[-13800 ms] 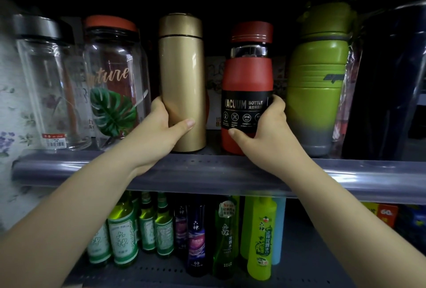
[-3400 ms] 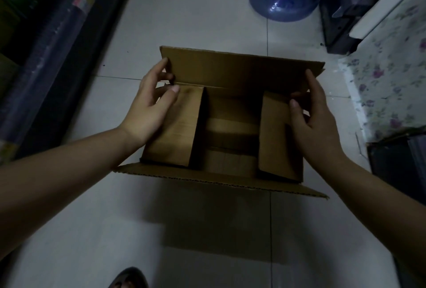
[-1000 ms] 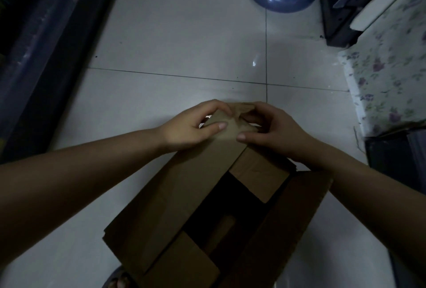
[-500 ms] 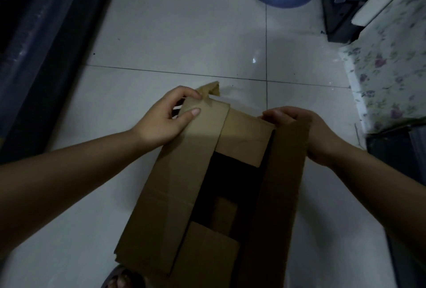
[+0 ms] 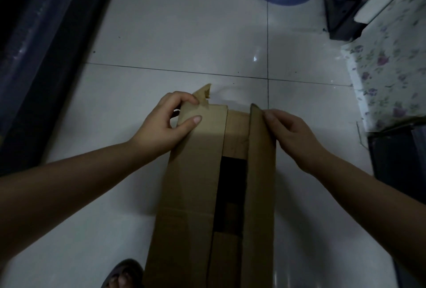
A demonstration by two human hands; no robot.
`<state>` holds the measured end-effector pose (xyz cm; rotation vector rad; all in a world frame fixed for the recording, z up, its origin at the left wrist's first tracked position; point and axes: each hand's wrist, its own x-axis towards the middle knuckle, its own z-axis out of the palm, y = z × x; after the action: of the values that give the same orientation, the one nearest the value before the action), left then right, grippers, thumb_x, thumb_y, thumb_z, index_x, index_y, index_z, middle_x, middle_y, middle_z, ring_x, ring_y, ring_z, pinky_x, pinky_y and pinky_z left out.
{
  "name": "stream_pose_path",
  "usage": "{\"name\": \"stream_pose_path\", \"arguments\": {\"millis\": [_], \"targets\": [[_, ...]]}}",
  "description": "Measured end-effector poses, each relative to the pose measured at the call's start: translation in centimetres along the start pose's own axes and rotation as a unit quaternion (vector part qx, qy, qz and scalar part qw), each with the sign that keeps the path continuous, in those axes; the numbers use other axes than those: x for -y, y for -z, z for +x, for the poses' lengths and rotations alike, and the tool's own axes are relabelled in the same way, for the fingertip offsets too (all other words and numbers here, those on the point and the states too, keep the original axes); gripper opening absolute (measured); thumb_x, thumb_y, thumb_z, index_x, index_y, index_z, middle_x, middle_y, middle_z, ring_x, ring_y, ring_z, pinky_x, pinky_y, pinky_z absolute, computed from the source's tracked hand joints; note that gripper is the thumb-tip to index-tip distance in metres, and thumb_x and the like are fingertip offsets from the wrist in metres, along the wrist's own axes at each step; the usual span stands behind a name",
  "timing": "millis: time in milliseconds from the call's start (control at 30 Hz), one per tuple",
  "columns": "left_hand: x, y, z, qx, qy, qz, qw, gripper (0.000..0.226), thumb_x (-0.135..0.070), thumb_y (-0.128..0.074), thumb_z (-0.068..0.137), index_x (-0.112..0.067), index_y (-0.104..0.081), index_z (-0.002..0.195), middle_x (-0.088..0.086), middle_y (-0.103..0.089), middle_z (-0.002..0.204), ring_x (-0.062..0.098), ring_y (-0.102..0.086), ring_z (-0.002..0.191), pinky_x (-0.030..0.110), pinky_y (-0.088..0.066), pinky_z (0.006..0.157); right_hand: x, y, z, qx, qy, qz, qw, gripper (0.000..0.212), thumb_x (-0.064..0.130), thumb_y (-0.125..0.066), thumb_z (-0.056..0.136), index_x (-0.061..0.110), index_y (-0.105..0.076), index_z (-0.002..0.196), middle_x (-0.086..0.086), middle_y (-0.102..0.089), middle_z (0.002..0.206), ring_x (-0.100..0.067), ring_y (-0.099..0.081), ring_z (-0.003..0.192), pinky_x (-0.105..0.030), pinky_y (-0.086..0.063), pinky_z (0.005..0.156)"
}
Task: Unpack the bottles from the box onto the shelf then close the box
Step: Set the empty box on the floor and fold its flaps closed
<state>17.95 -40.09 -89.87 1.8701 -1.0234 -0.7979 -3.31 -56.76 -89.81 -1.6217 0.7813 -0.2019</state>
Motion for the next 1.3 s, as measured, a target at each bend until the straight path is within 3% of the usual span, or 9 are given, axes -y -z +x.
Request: {"name": "stream_pose_path", "arguments": {"millis": [100,233,333,533,767,867,967,1167,1300], "targets": [[-0.1,0.4,0.0,0.008,-0.028,0.055,0.998,0.029,-0.043,-0.06,0.083,-0.039,-0.052,0.111,-0.015,-0.049,0.116,0.005,-0.049,0.115,0.033,-0.045,0.1,0.3,-0.2,0.2,-0.001,0.0,-0.012,1.0,0.033,0.05,-0.05,0.078,0.033,-0.064,0.102,0.012,-0.064,0.099,0.01,-0.06,0.083,-0.005,-0.047,0.066],[-0.9,0.6,0.4,0.044,-0.074,0.103,0.991,0.034,-0.027,-0.061,0.091,-0.03,-0.053,0.124,-0.018,-0.047,0.115,-0.01,-0.043,0.112,0.008,-0.042,0.085,0.5,-0.4,0.2,-0.004,0.007,-0.023,1.0,0.035,0.053,-0.053,0.073,0.035,-0.065,0.101,0.015,-0.064,0.1,0.009,-0.06,0.085,-0.006,-0.048,0.065],[-1.4,0.1,1.0,0.054,-0.087,0.1,0.99,0.034,-0.027,-0.06,0.091,-0.027,-0.056,0.124,-0.026,-0.045,0.115,-0.016,-0.042,0.108,0.003,-0.038,0.082,0.2,-0.6,0.3,-0.015,0.0,-0.021,1.0,0.028,0.047,-0.059,0.078,0.033,-0.067,0.101,0.016,-0.065,0.099,0.007,-0.062,0.085,-0.009,-0.049,0.064],[-2.1,-0.7,2.1,0.045,-0.119,0.133,0.983,0.034,-0.031,-0.068,0.085,-0.024,-0.062,0.118,-0.01,-0.056,0.111,-0.003,-0.052,0.103,0.012,-0.041,0.087,-0.2,-0.5,0.5,-0.046,-0.01,-0.043,0.998,0.02,0.033,-0.066,0.084,0.028,-0.068,0.103,0.014,-0.066,0.097,0.001,-0.064,0.087,-0.02,-0.053,0.072],[-3.1,-1.6,3.4,0.065,-0.084,0.269,0.957,0.054,-0.073,-0.058,0.066,-0.04,-0.064,0.107,-0.014,-0.058,0.095,0.007,-0.055,0.09,0.029,-0.049,0.072,0.3,-1.6,1.4,-0.039,0.017,-0.106,0.993,0.018,0.035,-0.068,0.082,0.031,-0.067,0.099,0.017,-0.065,0.096,0.001,-0.062,0.089,-0.023,-0.053,0.077],[-3.2,-2.0,3.8,0.103,-0.087,0.274,0.952,0.041,-0.066,-0.06,0.075,-0.039,-0.066,0.105,-0.013,-0.062,0.097,0.007,-0.055,0.089,0.036,-0.051,0.075,0.5,-2.0,1.8,-0.043,0.026,-0.121,0.991,0.018,0.036,-0.07,0.08,0.032,-0.066,0.098,0.02,-0.063,0.093,0.01,-0.059,0.086,-0.015,-0.048,0.074],[-3.0,-2.1,3.8,0.126,-0.067,0.233,0.962,0.043,-0.065,-0.053,0.076,-0.038,-0.067,0.107,-0.015,-0.067,0.103,0.006,-0.059,0.095,0.042,-0.053,0.08,0.6,-1.9,1.7,-0.055,0.015,-0.115,0.992,0.029,0.037,-0.072,0.078,0.028,-0.066,0.105,0.018,-0.062,0.097,0.004,-0.06,0.087,-0.013,-0.048,0.072],[-2.5,-1.8,3.4,0.053,-0.029,0.236,0.97,0.026,-0.053,-0.058,0.085,-0.038,-0.067,0.103,-0.016,-0.068,0.104,0.007,-0.059,0.095,0.038,-0.052,0.081,0.9,-1.6,1.5,-0.048,0.005,-0.102,0.994,0.051,0.033,-0.075,0.076,0.022,-0.058,0.123,0.01,-0.061,0.111,-0.005,-0.06,0.102,-0.023,-0.05,0.09],[-2.0,-0.1,3.8,-0.01,0.029,0.207,0.978,0.024,-0.052,-0.061,0.084,-0.035,-0.069,0.097,-0.014,-0.069,0.097,0.009,-0.061,0.094,0.038,-0.052,0.085,1.2,-0.6,1.4,-0.02,0.004,-0.124,0.992,0.061,0.035,-0.072,0.077,0.022,-0.051,0.132,0.006,-0.058,0.13,-0.005,-0.053,0.116,-0.018,-0.04,0.097]]}}
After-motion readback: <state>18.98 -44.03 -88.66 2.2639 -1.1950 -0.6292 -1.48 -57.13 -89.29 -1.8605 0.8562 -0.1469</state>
